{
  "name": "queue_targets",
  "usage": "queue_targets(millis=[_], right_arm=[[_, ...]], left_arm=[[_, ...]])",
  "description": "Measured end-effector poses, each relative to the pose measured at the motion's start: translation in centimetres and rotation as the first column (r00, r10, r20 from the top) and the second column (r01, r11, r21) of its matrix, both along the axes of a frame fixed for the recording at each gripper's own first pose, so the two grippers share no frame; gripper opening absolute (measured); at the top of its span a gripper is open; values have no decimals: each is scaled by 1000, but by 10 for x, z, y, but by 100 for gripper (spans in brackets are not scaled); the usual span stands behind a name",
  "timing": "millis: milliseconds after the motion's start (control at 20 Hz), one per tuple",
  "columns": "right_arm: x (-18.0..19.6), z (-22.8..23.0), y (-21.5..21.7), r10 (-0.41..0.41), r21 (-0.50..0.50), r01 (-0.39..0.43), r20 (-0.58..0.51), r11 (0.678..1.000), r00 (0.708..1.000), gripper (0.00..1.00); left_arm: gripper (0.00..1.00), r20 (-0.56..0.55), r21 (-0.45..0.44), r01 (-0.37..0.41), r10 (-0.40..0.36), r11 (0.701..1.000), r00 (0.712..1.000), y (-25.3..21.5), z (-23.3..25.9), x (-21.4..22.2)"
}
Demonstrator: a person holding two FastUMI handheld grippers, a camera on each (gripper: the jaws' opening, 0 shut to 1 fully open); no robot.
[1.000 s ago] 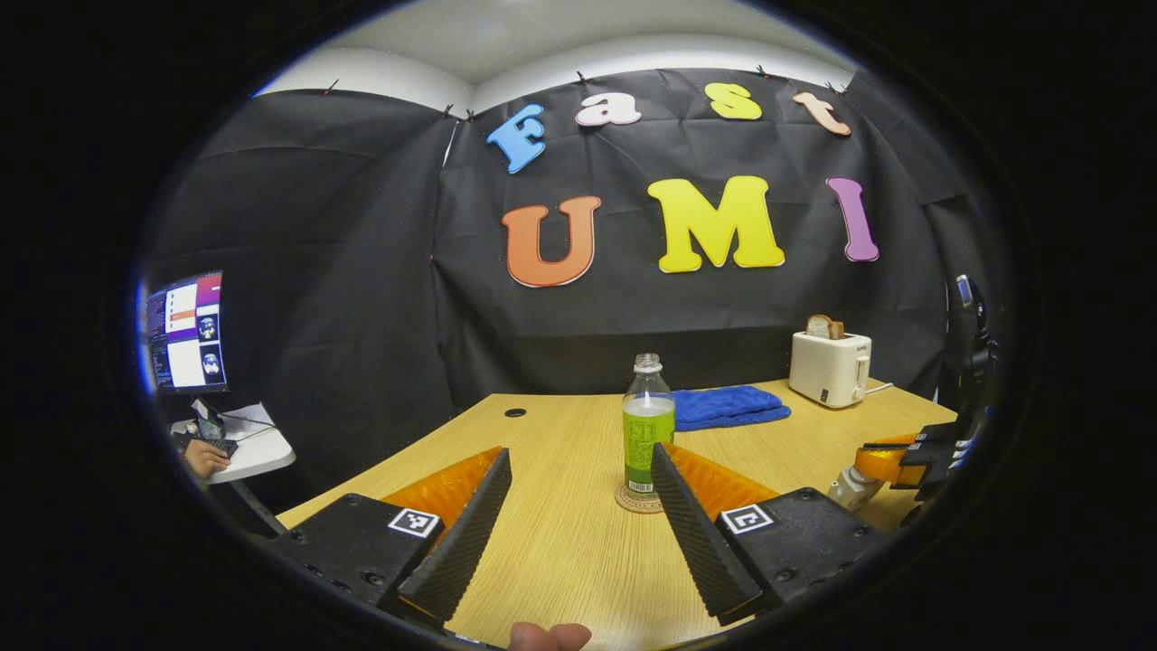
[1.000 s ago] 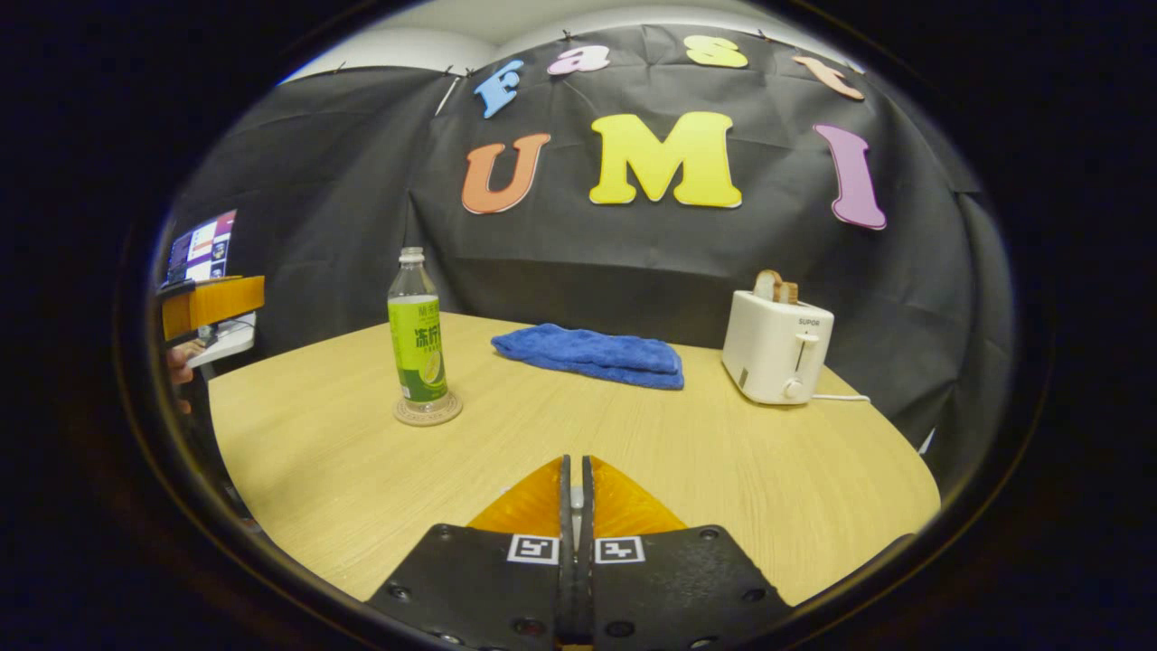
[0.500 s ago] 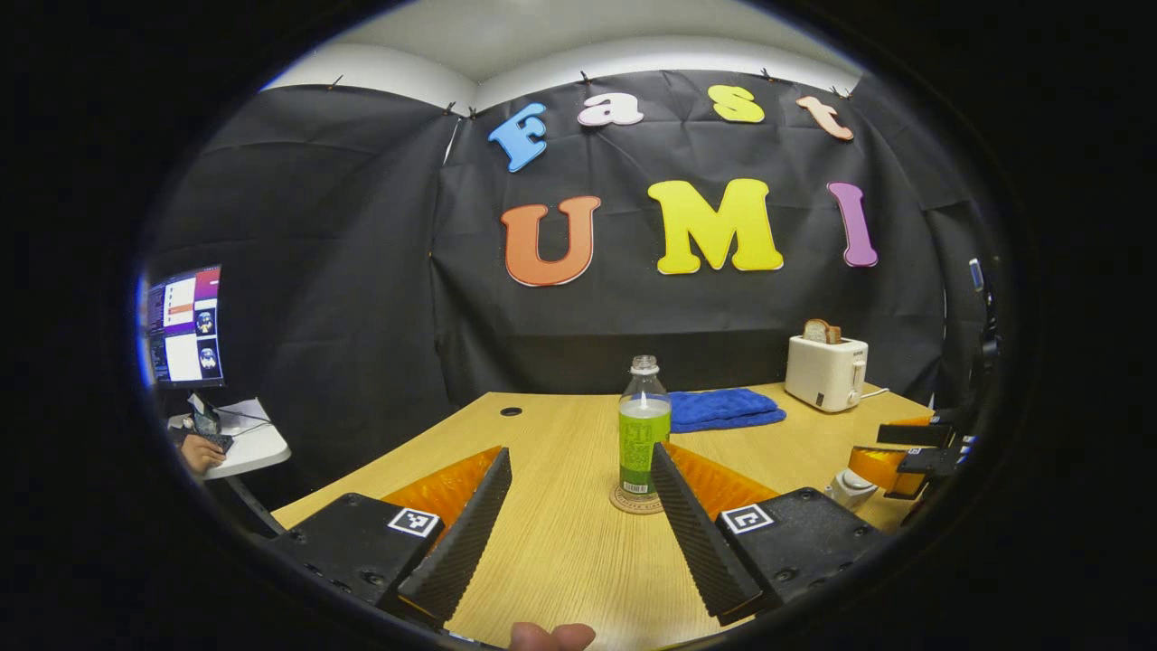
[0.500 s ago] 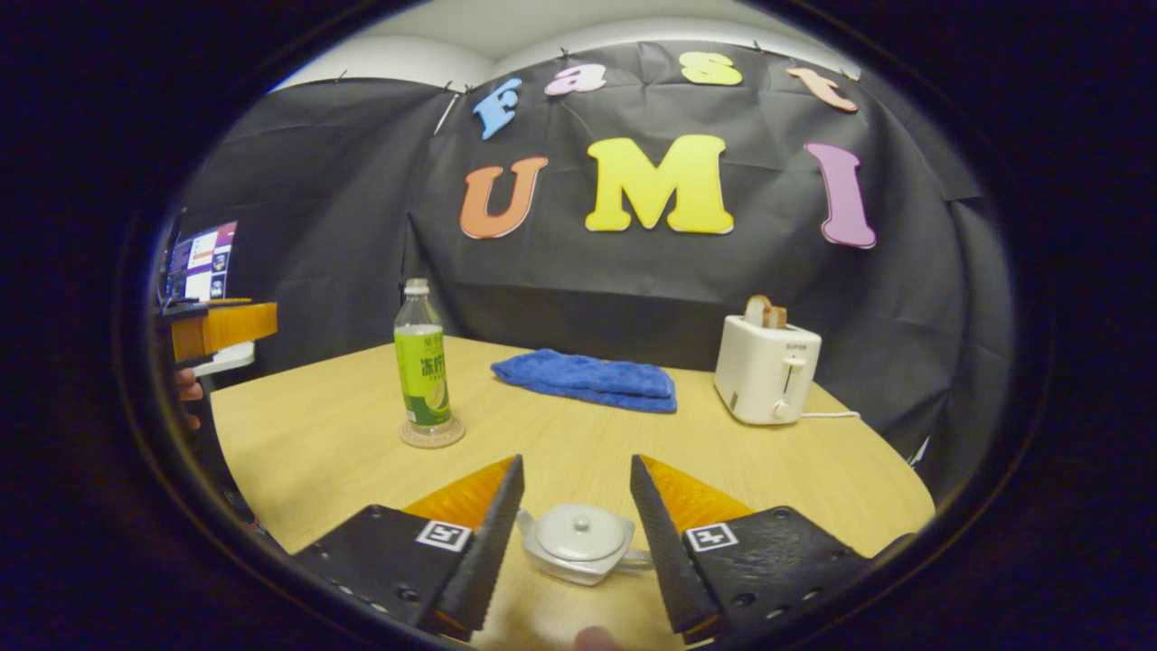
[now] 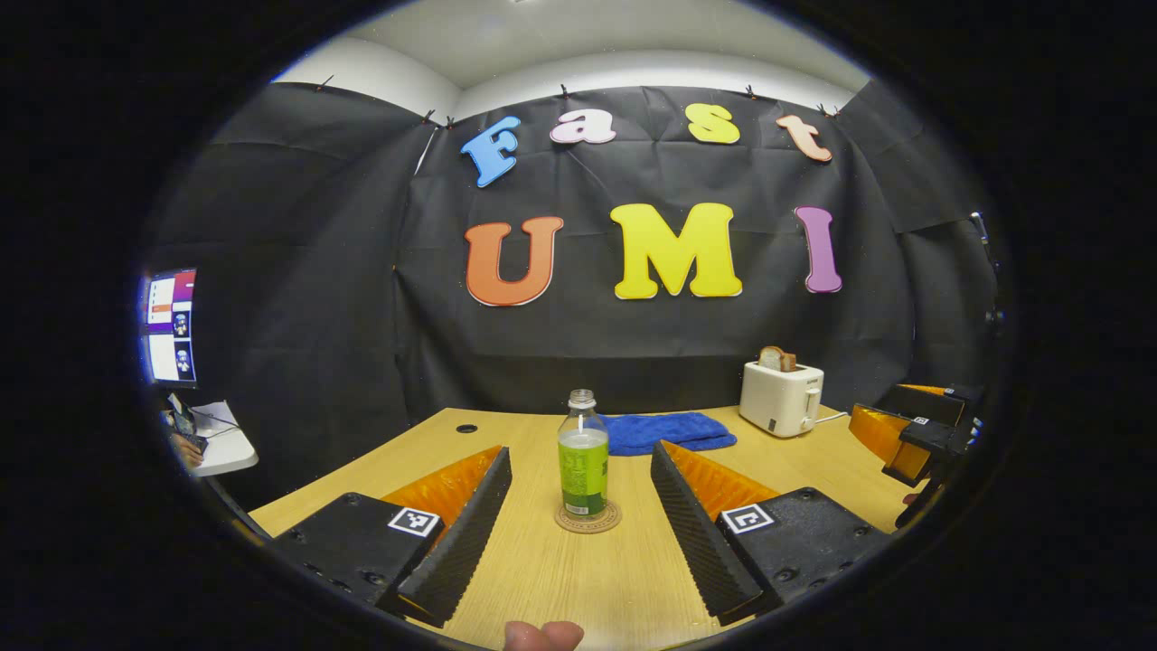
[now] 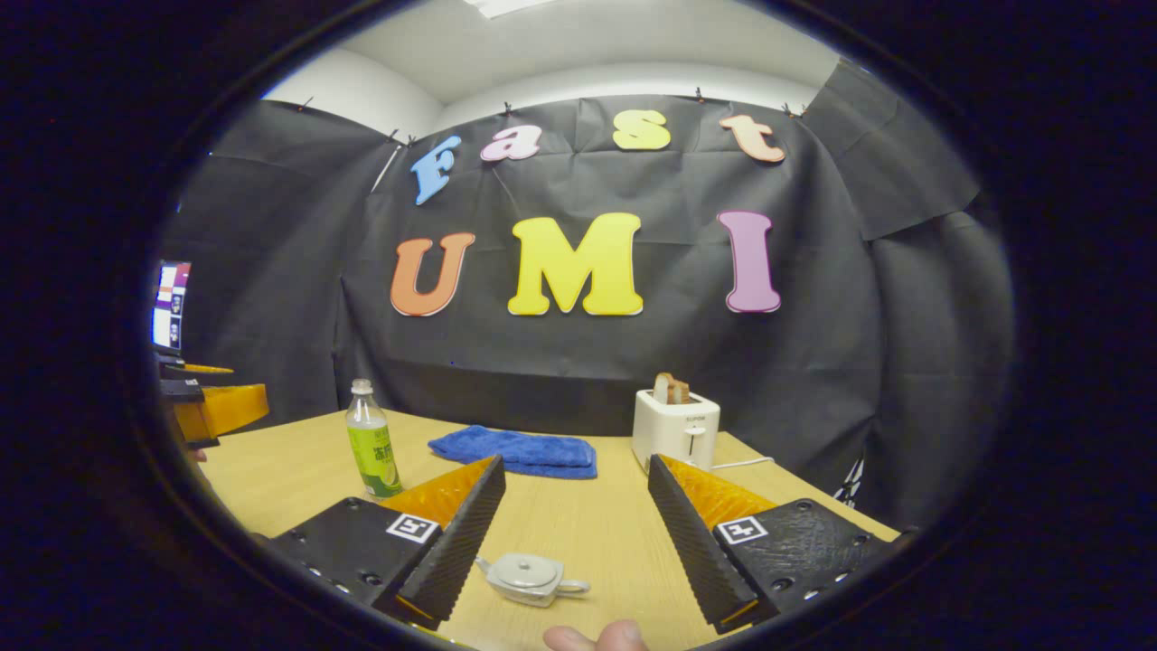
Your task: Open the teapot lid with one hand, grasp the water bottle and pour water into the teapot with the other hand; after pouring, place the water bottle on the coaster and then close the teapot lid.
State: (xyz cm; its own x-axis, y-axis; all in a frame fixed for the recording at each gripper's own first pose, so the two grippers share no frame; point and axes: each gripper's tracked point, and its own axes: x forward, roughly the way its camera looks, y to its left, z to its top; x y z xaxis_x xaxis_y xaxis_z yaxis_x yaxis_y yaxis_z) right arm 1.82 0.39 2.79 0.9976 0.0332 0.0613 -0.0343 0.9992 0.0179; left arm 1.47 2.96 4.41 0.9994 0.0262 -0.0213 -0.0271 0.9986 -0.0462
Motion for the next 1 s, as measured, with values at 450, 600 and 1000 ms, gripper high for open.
queue_targets(millis=[450, 600, 1000], right_arm=[[-35, 12, 5, -40, -6, 41, 57, 999, 998, 95], [-45, 21, 5, -56, -10, 57, 84, 998, 995, 97], [-59, 31, 11, -75, 8, 75, 128, 997, 989, 95]], left_arm=[[96, 85, 25, -31, 29, 999, 996, 8, 16, -28], [97, 86, 45, -29, 25, 999, 996, 8, 17, -31], [96, 108, 60, 10, -17, 998, 994, -4, 24, -37]])
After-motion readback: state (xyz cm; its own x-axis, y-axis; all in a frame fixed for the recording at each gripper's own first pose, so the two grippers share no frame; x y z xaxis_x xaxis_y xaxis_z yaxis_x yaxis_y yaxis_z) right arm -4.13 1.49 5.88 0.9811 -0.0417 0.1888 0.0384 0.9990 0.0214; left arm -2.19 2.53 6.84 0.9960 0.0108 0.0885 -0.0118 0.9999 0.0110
